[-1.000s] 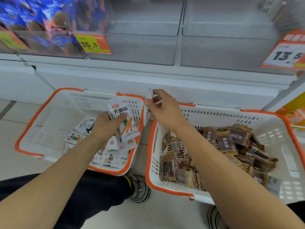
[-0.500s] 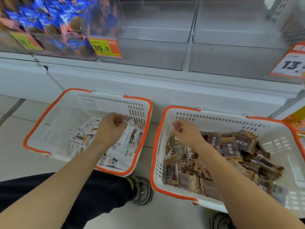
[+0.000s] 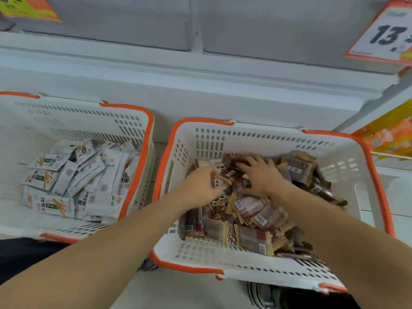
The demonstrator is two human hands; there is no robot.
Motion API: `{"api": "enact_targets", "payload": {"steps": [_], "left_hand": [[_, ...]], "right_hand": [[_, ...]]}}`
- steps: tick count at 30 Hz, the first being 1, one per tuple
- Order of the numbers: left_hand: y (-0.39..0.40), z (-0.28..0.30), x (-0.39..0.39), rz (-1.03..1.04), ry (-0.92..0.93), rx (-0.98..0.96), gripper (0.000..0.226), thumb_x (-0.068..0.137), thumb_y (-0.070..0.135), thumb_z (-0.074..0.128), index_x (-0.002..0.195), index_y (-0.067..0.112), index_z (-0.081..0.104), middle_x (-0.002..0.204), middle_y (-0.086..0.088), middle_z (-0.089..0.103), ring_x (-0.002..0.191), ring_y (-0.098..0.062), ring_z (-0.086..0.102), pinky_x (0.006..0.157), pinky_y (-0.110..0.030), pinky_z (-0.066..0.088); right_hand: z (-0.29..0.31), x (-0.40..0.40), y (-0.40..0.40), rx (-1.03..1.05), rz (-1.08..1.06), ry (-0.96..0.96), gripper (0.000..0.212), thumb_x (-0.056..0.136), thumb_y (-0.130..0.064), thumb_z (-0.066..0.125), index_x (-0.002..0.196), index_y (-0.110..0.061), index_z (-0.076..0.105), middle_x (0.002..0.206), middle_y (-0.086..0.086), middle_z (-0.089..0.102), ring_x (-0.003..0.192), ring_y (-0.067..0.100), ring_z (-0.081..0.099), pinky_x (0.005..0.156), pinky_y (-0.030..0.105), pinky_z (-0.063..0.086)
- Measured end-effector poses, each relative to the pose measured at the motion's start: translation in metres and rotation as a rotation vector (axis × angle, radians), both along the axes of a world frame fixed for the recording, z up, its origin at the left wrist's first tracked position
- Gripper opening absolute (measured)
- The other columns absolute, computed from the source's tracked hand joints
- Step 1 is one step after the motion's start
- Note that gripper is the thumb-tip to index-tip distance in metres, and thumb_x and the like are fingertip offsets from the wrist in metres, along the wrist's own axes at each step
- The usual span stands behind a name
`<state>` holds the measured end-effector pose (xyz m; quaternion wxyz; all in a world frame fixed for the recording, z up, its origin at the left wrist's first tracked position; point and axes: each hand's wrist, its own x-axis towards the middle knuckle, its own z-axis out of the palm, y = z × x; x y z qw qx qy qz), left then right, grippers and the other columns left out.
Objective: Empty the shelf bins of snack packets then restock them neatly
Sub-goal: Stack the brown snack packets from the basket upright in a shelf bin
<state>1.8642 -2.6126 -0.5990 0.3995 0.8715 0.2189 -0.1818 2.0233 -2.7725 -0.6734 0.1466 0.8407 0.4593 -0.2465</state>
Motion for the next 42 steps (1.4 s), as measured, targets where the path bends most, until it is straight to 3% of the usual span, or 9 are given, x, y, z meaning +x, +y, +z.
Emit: {"api": "enact_targets", "payload": {"steps": [4, 8, 12, 14, 17, 22, 29, 37, 42], "left_hand": [[0.004, -0.044, 0.036, 0.133, 0.016, 0.023, 0.052, 0.095, 0.02, 0.063, 0.143, 0.012, 0.044, 0.135, -0.007, 0.054, 0.108, -0.017, 0.056, 0.091, -0.027, 0.044], [0.009, -0.086, 0.06, 0.212, 0.037, -0.09, 0.057, 0.097, 0.023, 0.061, 0.149, 0.017, 0.036, 0.141, 0.002, 0.049, 0.121, -0.017, 0.053, 0.1, -0.027, 0.042], [0.007, -0.115, 0.078, 0.466, 0.052, -0.163, 0.037, 0.098, 0.025, 0.061, 0.13, 0.009, 0.054, 0.129, -0.009, 0.062, 0.121, -0.027, 0.058, 0.104, -0.036, 0.046], [0.004, -0.125, 0.083, 0.587, 0.057, -0.148, 0.042, 0.094, 0.031, 0.067, 0.125, 0.005, 0.055, 0.123, -0.013, 0.065, 0.116, -0.03, 0.061, 0.099, -0.035, 0.049], [0.0, -0.133, 0.087, 0.747, 0.021, -0.254, 0.057, 0.086, 0.031, 0.078, 0.128, 0.007, 0.048, 0.123, -0.006, 0.063, 0.116, -0.021, 0.059, 0.1, -0.031, 0.047], [0.0, -0.123, 0.078, 0.579, -0.031, -0.21, 0.036, 0.089, 0.022, 0.076, 0.123, 0.012, 0.067, 0.125, -0.005, 0.068, 0.116, -0.019, 0.061, 0.093, -0.024, 0.045], [-0.009, -0.083, 0.07, 0.408, -0.213, -0.184, 0.025, 0.085, 0.037, 0.077, 0.078, 0.015, 0.066, 0.078, 0.003, 0.065, 0.075, -0.009, 0.059, 0.065, -0.019, 0.04], [-0.005, -0.046, 0.064, 0.386, -0.292, -0.2, 0.021, 0.095, 0.036, 0.066, 0.093, 0.015, 0.067, 0.081, 0.01, 0.063, 0.068, 0.005, 0.056, 0.05, -0.005, 0.037], [-0.01, -0.033, 0.056, 0.433, -0.279, -0.3, 0.049, 0.09, 0.045, 0.07, 0.077, -0.002, 0.064, 0.073, -0.018, 0.068, 0.055, -0.012, 0.061, 0.054, -0.016, 0.041]], "right_hand": [[0.013, -0.014, -0.013, -0.075, 0.043, 0.078, 0.064, 0.094, -0.055, 0.05, 0.152, -0.032, 0.036, 0.153, 0.006, 0.035, 0.14, 0.038, 0.029, 0.112, 0.061, 0.028], [0.03, -0.03, -0.03, -0.173, 0.059, 0.342, 0.084, 0.09, -0.079, 0.033, 0.156, -0.027, 0.033, 0.157, 0.006, 0.034, 0.145, 0.035, 0.027, 0.115, 0.056, 0.024], [0.031, -0.005, -0.027, 0.179, -0.286, 0.534, 0.046, 0.103, -0.054, 0.04, 0.093, -0.019, 0.068, 0.092, 0.012, 0.063, 0.088, 0.027, 0.06, 0.077, 0.037, 0.047], [0.022, 0.014, -0.021, 0.271, -0.289, 0.281, 0.033, 0.101, -0.043, 0.053, 0.117, -0.016, 0.063, 0.118, 0.009, 0.06, 0.112, 0.028, 0.057, 0.089, 0.039, 0.048], [0.0, 0.033, -0.017, 0.139, -0.282, 0.239, 0.072, 0.094, -0.051, 0.06, 0.15, -0.014, 0.037, 0.153, 0.011, 0.041, 0.137, 0.032, 0.043, 0.11, 0.045, 0.042], [0.001, 0.054, -0.003, -0.06, -0.235, 0.363, 0.091, 0.082, -0.059, 0.072, 0.153, -0.016, 0.035, 0.156, 0.009, 0.041, 0.139, 0.03, 0.043, 0.114, 0.038, 0.035], [0.027, 0.036, -0.007, -0.354, -0.133, 0.339, 0.116, 0.056, -0.066, 0.087, 0.149, -0.014, 0.042, 0.152, 0.013, 0.038, 0.137, 0.035, 0.04, 0.113, 0.044, 0.039], [0.038, -0.041, -0.052, 0.099, -0.406, 0.282, 0.095, 0.074, -0.07, 0.073, 0.149, -0.026, 0.035, 0.14, 0.0, 0.037, 0.127, 0.025, 0.048, 0.106, 0.044, 0.046], [0.058, -0.063, -0.066, 0.383, -0.716, 0.592, 0.08, 0.088, -0.057, 0.068, 0.153, -0.03, 0.03, 0.152, -0.004, 0.038, 0.136, 0.017, 0.044, 0.113, 0.04, 0.041]]}}
